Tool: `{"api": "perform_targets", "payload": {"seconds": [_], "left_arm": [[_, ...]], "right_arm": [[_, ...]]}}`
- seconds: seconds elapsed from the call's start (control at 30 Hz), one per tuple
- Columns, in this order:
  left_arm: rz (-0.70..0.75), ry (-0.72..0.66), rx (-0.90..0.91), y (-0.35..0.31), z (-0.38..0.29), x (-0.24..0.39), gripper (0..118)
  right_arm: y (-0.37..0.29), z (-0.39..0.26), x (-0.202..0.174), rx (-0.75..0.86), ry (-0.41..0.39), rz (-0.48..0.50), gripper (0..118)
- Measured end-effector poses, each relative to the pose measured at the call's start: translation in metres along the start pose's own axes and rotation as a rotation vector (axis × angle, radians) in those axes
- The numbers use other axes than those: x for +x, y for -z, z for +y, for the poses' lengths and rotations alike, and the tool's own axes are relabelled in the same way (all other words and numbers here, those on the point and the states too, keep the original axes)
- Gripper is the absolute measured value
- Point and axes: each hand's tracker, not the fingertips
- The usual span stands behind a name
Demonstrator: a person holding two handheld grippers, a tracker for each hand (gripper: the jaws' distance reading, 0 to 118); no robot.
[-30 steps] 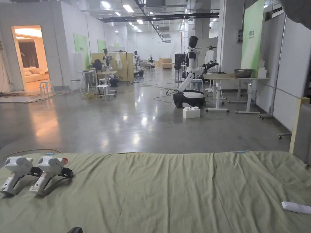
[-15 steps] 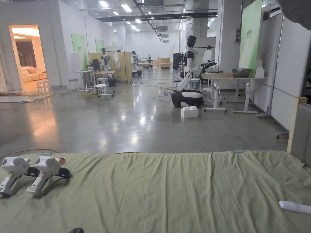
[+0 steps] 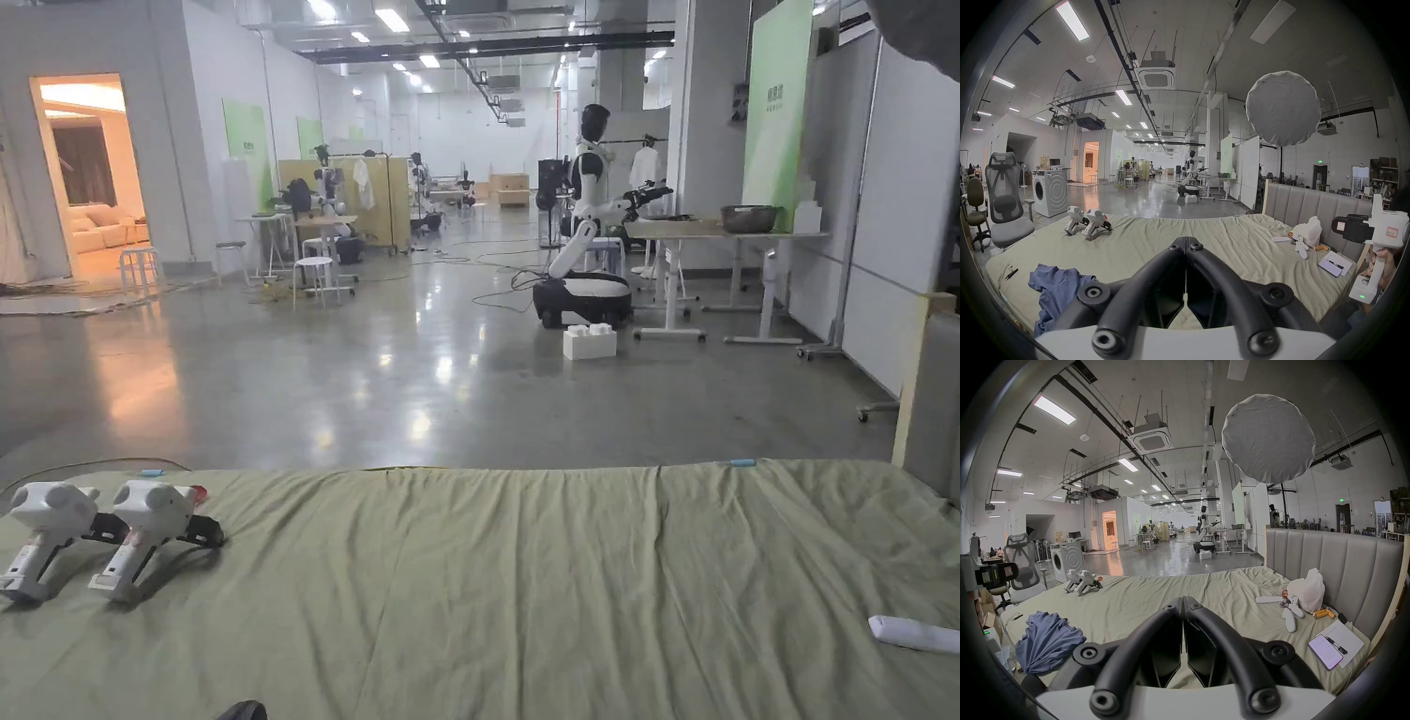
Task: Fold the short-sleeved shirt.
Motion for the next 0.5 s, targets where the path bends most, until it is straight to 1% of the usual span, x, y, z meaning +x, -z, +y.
{"api": "perform_targets", "payload": {"seconds": [0.5], "left_arm": [[0.008, -0.009, -0.009, -0.0013, -0.0005, -0.0022, 0]], "right_arm": [[-0.0004, -0.0007, 0.0025, 0.001, 0.016, 0.008, 0]]}}
